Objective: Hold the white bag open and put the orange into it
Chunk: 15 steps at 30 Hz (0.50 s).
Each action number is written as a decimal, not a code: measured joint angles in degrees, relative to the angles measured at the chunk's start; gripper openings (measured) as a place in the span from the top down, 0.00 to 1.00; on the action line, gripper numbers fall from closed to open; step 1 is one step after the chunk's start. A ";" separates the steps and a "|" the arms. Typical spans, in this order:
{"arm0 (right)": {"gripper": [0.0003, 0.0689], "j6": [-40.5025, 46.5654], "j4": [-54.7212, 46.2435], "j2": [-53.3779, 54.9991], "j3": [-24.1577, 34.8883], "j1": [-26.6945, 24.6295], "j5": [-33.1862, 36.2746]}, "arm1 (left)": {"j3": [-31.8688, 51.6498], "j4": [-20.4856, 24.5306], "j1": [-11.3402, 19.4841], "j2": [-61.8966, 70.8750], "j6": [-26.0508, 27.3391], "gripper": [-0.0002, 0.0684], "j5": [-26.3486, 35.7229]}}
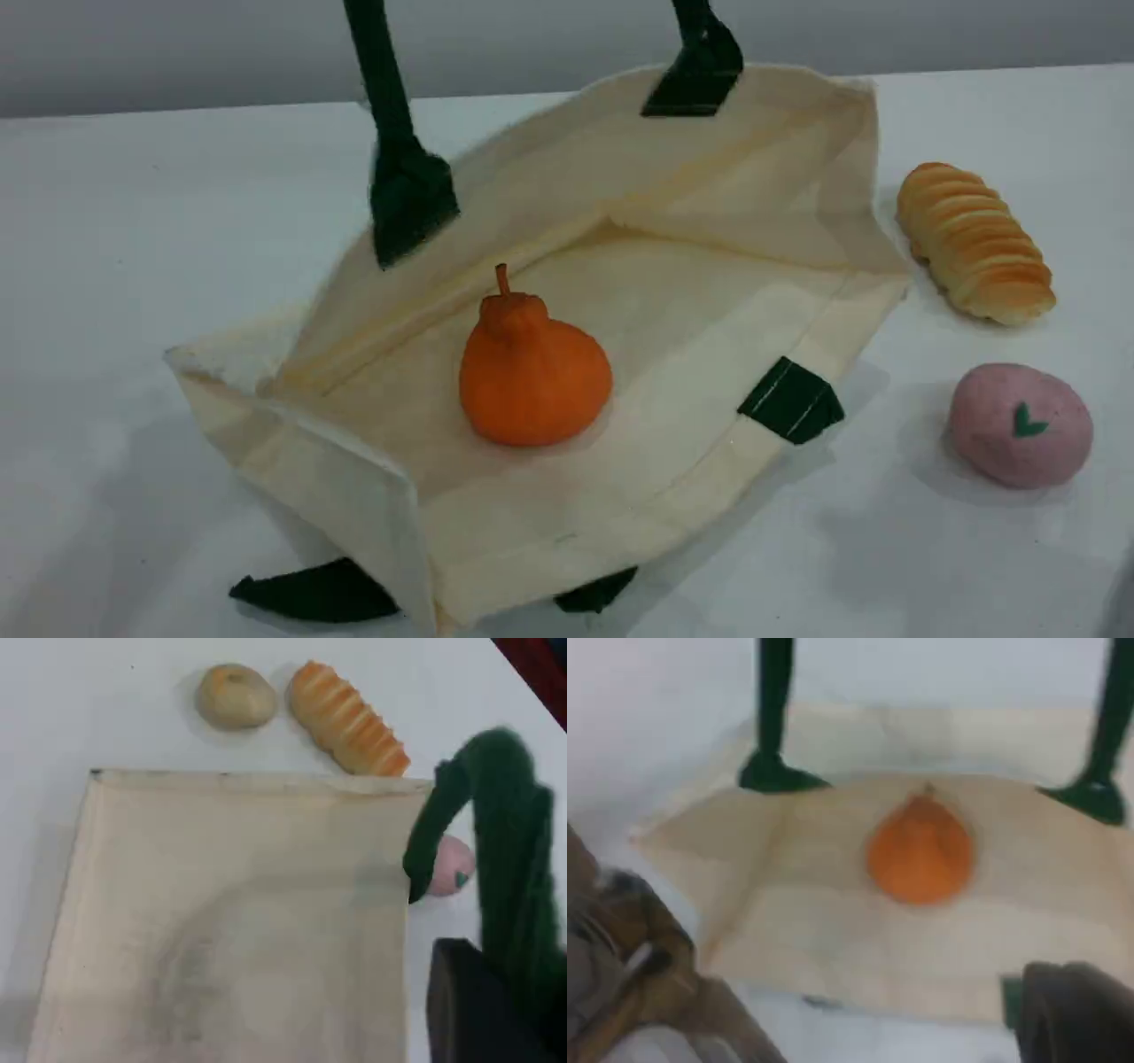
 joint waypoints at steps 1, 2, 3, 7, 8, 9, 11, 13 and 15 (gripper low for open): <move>0.99 1.81 -1.91 -0.86 0.00 0.00 1.11 | 0.00 0.00 0.00 0.00 0.07 0.76 0.29; 0.99 4.13 -4.08 -1.92 0.00 0.00 2.09 | 0.00 -0.05 0.00 0.00 0.36 0.71 0.48; 0.99 5.94 -6.06 -3.04 0.00 0.00 2.79 | 0.00 -0.05 0.00 0.00 0.46 0.66 0.74; 0.99 9.85 -10.87 -7.34 0.00 0.00 4.50 | 0.00 -0.05 0.00 -0.05 0.58 0.47 1.87; 0.99 10.29 -11.74 -8.58 0.00 0.00 4.96 | 0.00 -0.27 0.00 -0.05 0.51 0.44 2.42; 0.99 10.91 -12.59 -9.81 -0.05 0.00 5.21 | 0.00 -0.60 0.00 -0.05 0.16 0.41 3.11; 0.99 12.82 -14.45 -12.11 -0.05 0.00 5.34 | 0.00 -1.77 -0.03 -0.05 -0.87 0.38 4.65; 0.99 14.85 -17.49 -14.67 -0.05 0.00 5.68 | 0.00 -4.02 -0.40 -0.25 -1.37 0.38 6.55; 0.99 17.80 -21.76 -17.09 -0.05 0.00 7.44 | 0.00 -5.93 -2.08 -1.14 -1.12 0.40 6.88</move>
